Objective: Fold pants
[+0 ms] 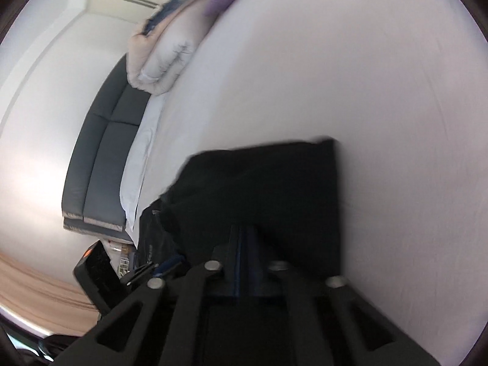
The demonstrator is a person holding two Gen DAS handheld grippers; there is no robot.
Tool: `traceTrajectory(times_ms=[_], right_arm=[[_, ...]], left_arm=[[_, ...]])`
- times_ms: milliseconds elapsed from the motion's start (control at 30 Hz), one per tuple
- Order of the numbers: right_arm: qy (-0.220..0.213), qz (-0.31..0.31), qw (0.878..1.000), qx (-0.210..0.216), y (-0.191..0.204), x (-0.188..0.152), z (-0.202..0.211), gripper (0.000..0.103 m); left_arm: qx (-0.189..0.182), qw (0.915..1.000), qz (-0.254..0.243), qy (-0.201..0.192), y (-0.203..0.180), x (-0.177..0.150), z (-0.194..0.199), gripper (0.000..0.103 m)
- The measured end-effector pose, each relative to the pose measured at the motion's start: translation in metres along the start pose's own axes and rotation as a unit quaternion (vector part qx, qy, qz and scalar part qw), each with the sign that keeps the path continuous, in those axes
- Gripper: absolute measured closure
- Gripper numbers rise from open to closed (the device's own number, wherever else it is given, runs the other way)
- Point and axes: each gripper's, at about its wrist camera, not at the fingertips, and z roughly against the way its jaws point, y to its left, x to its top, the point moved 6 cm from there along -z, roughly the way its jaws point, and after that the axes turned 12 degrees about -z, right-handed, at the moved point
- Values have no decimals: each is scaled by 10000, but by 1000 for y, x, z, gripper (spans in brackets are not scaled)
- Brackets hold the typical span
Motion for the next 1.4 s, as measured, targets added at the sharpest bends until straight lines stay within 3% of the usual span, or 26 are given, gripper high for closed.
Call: traceTrajectory(times_ms=[233, 433, 600, 900, 1100, 1167, 1267, 1300, 1367, 1400], right_arm=[[288, 94, 9995, -46, -4, -36, 11, 102], [587, 92, 9982, 5, -5, -92, 27, 101], [612, -25, 9981, -84, -9, -121, 36, 102], [498, -20, 9986, -170, -14, -130, 24, 103], [387, 38, 9992, -43, -18, -130, 23, 103], [367, 90, 9992, -111, -14, -130, 23, 103], [303, 308, 9988, -210, -4, -130, 25, 100], [293, 363, 9988, -119, 3, -130, 27, 93], [242, 396, 9988, 128, 15, -129, 30, 49], [161, 453, 9986, 202, 24, -129, 33, 42]], left_arm=[[25, 10000, 27, -17, -5, 5, -1, 88], [6, 10000, 67, -44, 5, 4, -1, 88], [17, 10000, 74, -59, 5, 3, 0, 88], [-81, 9996, 226, -139, 7, 1, -1, 88], [-437, 9937, 919, -469, 23, -5, 24, 88], [-328, 9884, 1276, -751, 41, -16, 51, 88], [-378, 9724, 1905, -1292, 74, -38, 94, 88], [-358, 9636, 2181, -1502, 89, -50, 113, 88], [-289, 9469, 2620, -1840, 115, -71, 143, 88], [-191, 9353, 2892, -2031, 131, -86, 160, 84]])
